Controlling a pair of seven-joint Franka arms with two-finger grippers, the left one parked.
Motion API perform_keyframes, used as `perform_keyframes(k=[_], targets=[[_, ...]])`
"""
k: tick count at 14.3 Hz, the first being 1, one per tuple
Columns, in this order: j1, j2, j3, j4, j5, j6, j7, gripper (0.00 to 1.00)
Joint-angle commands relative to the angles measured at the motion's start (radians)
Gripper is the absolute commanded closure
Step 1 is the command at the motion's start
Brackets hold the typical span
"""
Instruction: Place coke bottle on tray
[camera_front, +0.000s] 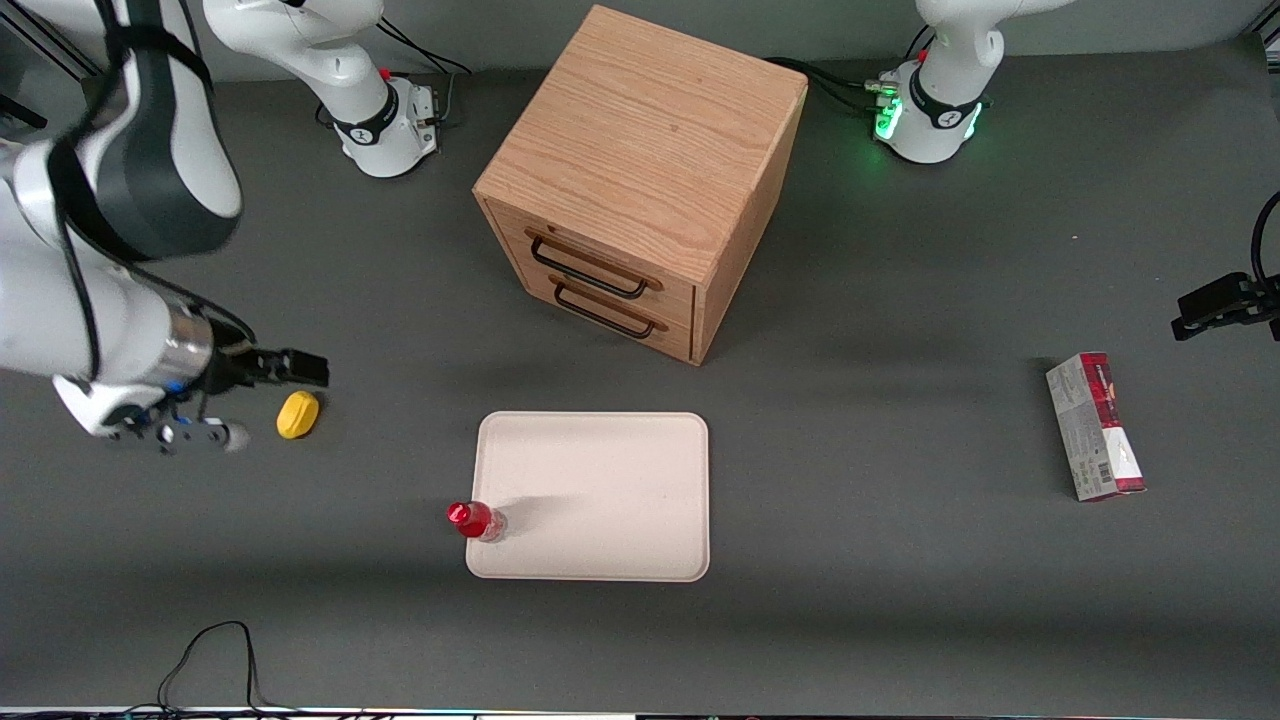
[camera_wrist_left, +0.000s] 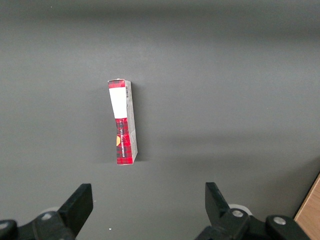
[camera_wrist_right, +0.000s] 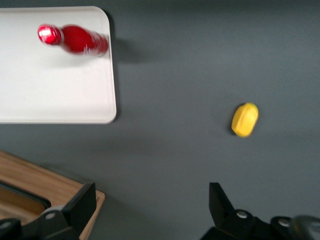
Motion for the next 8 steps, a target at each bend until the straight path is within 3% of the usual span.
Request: perform_keyframes(k=[1,8], targets=[[-0.004,-0.2,0.005,-0.235,-0.013,0.087,-0.027,0.0],[-0.162,-0.232,0.126,-0.173,-0.018,0.028,-0.028,0.0]])
